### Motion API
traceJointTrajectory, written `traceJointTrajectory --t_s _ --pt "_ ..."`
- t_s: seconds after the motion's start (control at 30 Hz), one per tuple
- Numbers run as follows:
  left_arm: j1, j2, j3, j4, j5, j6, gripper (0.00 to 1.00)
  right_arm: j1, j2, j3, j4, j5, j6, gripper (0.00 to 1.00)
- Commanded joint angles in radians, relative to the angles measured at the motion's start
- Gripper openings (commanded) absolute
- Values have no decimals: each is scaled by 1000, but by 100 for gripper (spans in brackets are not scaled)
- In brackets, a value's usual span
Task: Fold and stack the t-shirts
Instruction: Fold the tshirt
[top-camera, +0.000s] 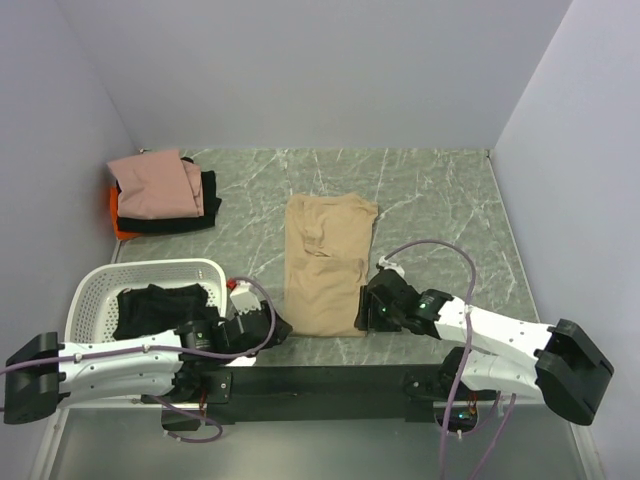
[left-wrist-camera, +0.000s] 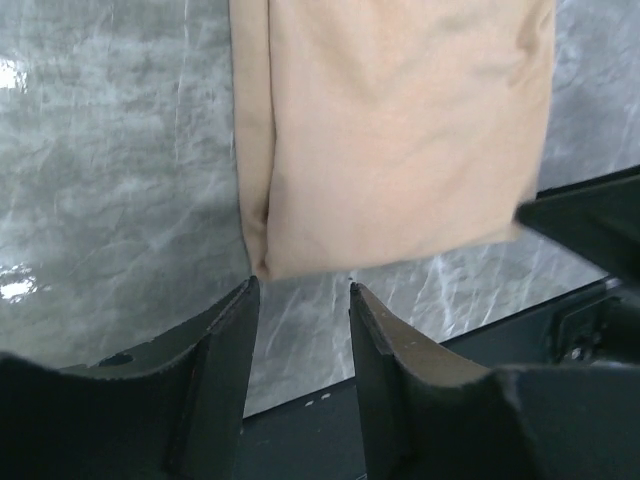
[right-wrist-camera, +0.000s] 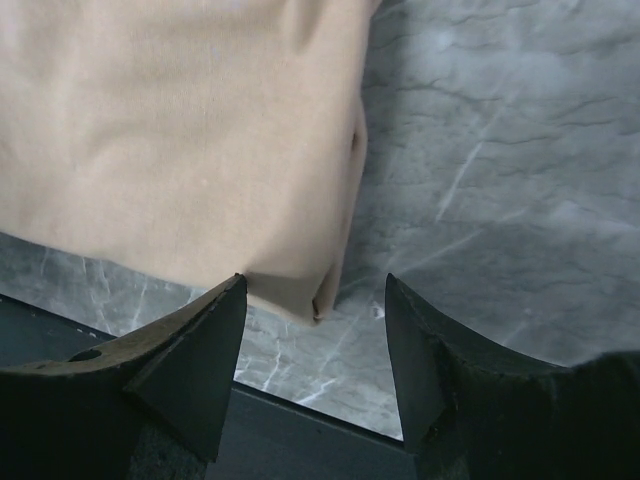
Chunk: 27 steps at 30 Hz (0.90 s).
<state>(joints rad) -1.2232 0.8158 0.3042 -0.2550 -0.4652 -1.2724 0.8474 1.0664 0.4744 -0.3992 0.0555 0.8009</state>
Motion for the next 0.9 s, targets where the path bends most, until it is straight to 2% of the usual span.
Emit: traceJointTrajectory --t_s 0.0,0.33,0.6,0.87 --pt "31 11 -25 80 42 -19 48 25 35 6 72 -6 37 64" --pt "123 37 -82 151 91 -5 48 64 81 -13 85 7 75 65" --pt "137 91 -102 220 109 -8 48 88 81 -25 88 14 96 65" --pt "139 109 -106 195 168 -21 44 99 75 -22 77 24 103 64"
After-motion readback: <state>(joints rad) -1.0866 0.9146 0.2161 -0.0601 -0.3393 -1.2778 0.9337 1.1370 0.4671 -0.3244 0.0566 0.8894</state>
